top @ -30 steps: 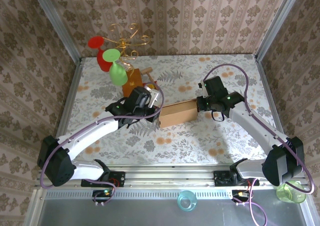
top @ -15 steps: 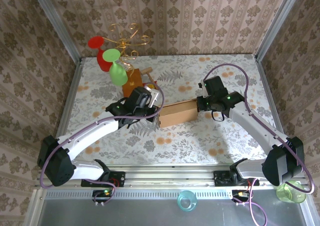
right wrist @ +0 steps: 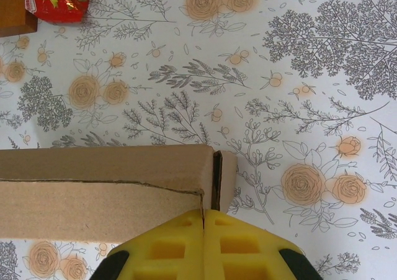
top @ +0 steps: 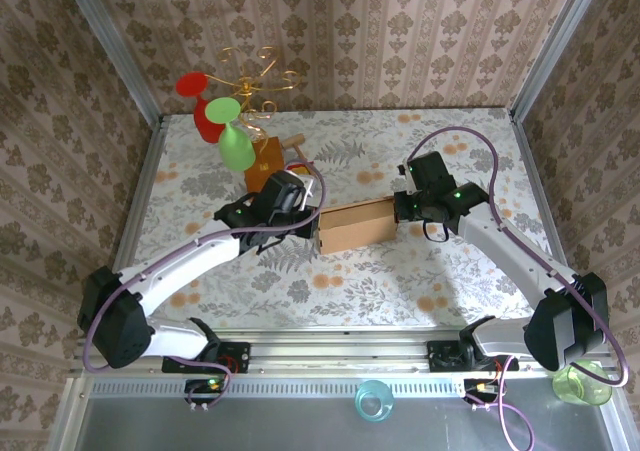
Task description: Fold the paper box
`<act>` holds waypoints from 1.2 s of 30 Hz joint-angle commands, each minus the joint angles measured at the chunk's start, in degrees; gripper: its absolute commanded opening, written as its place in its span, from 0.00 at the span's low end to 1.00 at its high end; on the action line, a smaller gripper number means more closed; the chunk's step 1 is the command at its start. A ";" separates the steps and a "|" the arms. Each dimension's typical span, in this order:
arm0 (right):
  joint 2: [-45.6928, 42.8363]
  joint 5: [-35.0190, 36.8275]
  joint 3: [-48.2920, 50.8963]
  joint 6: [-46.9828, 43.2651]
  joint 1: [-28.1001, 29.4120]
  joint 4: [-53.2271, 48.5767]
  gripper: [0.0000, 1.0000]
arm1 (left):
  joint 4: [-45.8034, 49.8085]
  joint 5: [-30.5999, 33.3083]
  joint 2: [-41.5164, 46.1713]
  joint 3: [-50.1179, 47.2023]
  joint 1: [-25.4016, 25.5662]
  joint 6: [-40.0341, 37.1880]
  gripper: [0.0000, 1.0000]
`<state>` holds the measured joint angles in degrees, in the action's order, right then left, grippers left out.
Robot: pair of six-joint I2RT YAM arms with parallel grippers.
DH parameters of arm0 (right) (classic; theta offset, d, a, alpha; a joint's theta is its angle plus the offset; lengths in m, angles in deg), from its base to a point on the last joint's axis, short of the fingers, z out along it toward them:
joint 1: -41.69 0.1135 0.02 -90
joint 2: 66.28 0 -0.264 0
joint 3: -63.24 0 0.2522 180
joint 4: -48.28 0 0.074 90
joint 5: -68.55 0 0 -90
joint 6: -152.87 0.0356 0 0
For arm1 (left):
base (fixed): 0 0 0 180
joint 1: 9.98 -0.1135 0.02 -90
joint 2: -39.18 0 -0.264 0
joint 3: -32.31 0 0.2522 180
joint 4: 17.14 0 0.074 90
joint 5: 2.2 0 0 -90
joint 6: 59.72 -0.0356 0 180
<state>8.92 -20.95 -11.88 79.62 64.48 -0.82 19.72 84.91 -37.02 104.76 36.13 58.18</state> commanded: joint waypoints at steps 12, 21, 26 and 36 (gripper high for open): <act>0.85 -0.38 0.44 1.55 1.65 0.64 0.00 | -7.27 0.35 -0.62 -0.67 1.05 10.32 0.02; -0.01 -0.95 1.66 2.23 1.84 1.57 0.00 | -13.18 2.15 -1.31 -3.76 1.77 13.14 0.01; -0.03 -1.04 1.72 2.18 1.89 1.75 0.00 | -15.87 3.44 -1.07 -5.70 2.18 13.10 0.01; -1.46 -0.45 3.46 0.65 1.87 3.42 0.00 | -18.15 4.91 -0.44 -9.16 3.30 10.73 0.01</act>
<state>8.79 -19.01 -10.07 81.00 64.96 1.72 3.26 92.60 -37.59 97.53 37.66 70.00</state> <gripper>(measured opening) 0.043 0.049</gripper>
